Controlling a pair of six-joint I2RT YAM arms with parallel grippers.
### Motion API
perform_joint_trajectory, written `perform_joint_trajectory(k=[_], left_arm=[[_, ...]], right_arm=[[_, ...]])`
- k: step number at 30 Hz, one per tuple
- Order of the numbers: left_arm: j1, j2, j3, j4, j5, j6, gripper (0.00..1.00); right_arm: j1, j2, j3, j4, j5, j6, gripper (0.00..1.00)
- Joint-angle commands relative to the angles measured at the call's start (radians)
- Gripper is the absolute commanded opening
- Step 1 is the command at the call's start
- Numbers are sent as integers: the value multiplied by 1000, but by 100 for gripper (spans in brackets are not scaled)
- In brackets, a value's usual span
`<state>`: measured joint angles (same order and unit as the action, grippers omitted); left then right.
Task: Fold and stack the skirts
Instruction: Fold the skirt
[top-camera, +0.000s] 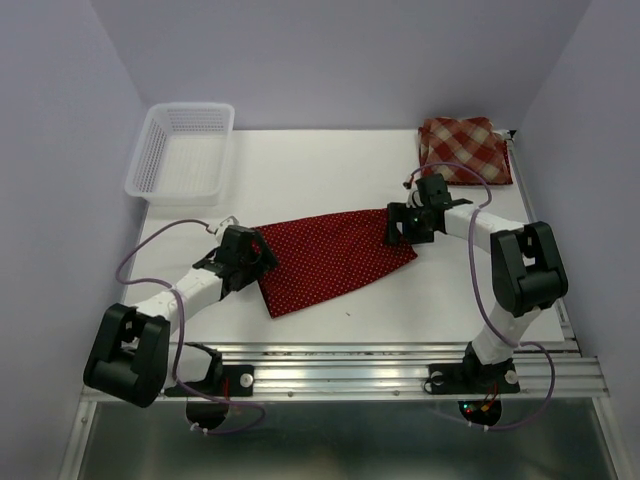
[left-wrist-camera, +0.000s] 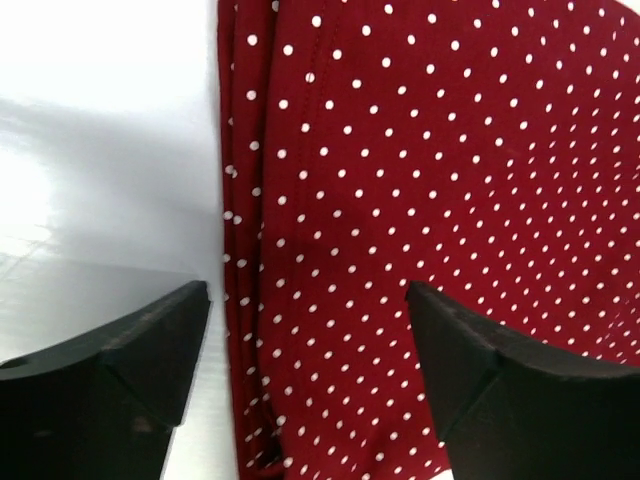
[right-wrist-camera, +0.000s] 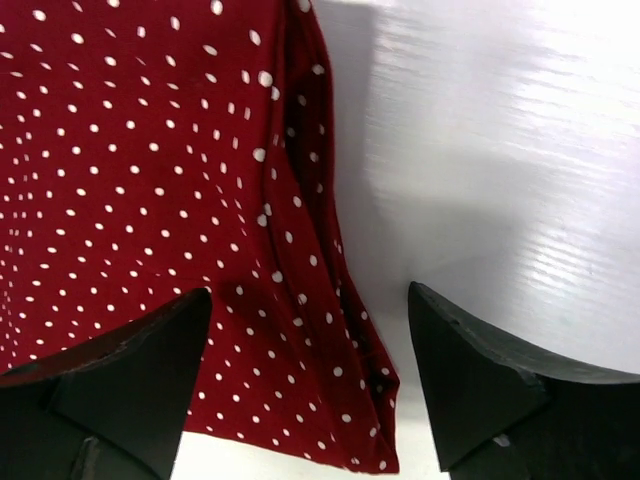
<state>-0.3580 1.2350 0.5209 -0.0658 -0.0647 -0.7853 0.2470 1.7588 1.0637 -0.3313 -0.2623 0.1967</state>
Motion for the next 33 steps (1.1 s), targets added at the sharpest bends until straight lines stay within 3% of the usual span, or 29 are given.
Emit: perform_joint_trajectory(k=[1, 5, 10, 13, 21, 23, 29, 33], left_arm=[[4, 58, -24, 58, 39, 20, 86], [2, 95, -15, 89, 49, 24, 69], [2, 100, -19, 121, 95, 24, 39], [1, 109, -19, 149, 131, 24, 31], [-30, 170, 11, 195, 164, 17, 25], [-48, 193, 28, 208, 172, 6, 19], [-102, 231, 86, 244, 151, -37, 18], [-113, 250, 114, 248, 137, -51, 18]], right_arm=[[-3, 25, -33, 43, -74, -20, 77], [-3, 39, -36, 35, -77, -17, 58], [-3, 25, -62, 57, -87, -8, 19], [-3, 7, -51, 52, -58, 3, 3], [-3, -114, 62, -93, 193, -29, 1], [-3, -128, 103, -117, 231, -34, 1], [-3, -136, 205, -225, 288, -45, 1], [76, -174, 255, -297, 371, -40, 1]])
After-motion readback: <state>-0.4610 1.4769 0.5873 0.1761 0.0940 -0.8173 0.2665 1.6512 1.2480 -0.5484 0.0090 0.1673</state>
